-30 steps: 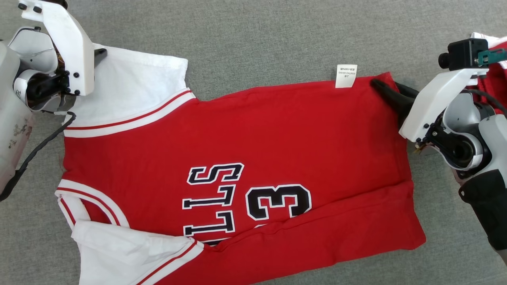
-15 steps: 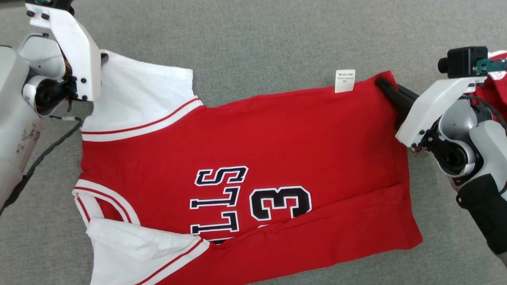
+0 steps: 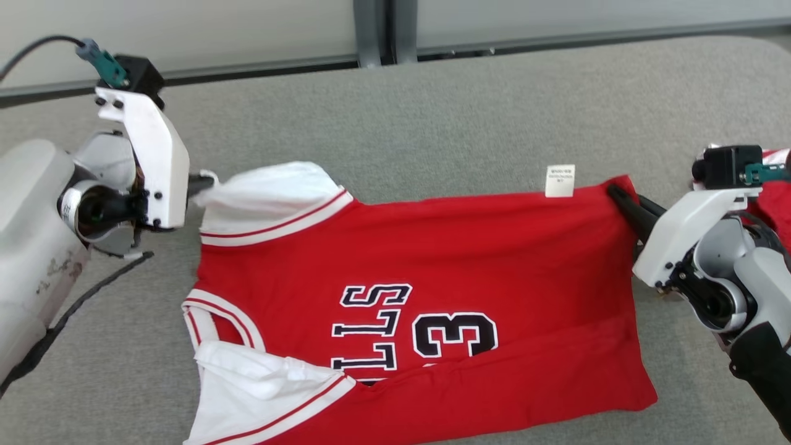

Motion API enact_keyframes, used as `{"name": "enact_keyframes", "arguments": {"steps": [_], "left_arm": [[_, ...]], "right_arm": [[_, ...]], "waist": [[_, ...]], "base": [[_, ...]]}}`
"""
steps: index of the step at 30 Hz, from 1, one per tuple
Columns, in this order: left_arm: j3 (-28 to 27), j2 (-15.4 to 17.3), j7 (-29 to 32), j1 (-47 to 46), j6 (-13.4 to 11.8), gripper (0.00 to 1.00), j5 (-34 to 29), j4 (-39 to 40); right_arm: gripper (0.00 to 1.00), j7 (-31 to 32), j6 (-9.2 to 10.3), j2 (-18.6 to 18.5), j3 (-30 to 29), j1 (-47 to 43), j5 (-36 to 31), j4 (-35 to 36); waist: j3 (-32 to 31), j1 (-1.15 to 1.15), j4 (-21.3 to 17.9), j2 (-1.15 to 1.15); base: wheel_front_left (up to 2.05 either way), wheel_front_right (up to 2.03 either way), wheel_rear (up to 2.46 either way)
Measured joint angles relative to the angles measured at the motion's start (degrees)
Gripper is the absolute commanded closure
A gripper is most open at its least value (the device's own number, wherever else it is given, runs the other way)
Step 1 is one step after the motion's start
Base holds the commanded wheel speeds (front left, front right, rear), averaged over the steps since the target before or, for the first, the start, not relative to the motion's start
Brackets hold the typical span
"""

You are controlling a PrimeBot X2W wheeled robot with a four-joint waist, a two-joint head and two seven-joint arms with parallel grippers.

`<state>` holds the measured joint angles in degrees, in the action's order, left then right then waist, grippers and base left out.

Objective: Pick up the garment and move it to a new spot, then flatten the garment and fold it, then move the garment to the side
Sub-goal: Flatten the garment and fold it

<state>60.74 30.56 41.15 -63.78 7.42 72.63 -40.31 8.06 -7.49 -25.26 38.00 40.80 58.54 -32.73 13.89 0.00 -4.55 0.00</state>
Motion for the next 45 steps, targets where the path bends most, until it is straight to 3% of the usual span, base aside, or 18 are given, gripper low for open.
{"name": "enact_keyframes", "arguments": {"steps": [9, 19, 26, 33, 45], "left_arm": [[0.54, 3.46, 8.13, 4.49, -0.13, 1.00, 6.30, 8.75], [1.31, 8.15, 16.78, 8.57, -5.08, 1.00, 11.99, 22.30], [1.33, 10.83, 18.79, 10.17, -8.42, 1.00, 13.50, 28.51], [1.26, 12.36, 19.45, 11.16, -10.12, 1.00, 14.32, 32.03], [1.88, 14.00, 21.46, 13.07, -12.23, 1.00, 15.82, 34.92]], "right_arm": [[1.00, -2.18, 0.01, -1.46, 3.41, -1.54, 2.96, -3.61], [1.00, -3.04, 0.01, -3.94, 8.78, -1.47, 5.86, -5.32], [1.00, -2.72, 0.01, -9.27, 14.44, -0.18, 8.20, -0.83], [1.00, 0.22, 0.01, -14.26, 19.94, 1.29, 11.83, 4.00], [1.00, 7.35, 0.00, -18.26, 27.96, 4.74, 17.13, 7.95]], "waist": [[-5.16, 0.00, 3.08, 0.00], [-7.09, 0.00, 5.66, 0.00], [-6.68, 0.00, 6.60, 0.00], [-6.53, 0.00, 6.60, 0.00], [-6.52, 0.00, 5.80, 0.00]], "base": [[0.00, 0.00, 0.00], [0.00, 0.00, 0.00], [0.00, 0.00, 0.00], [0.00, 0.00, 0.00], [0.00, 0.00, 0.00]]}}
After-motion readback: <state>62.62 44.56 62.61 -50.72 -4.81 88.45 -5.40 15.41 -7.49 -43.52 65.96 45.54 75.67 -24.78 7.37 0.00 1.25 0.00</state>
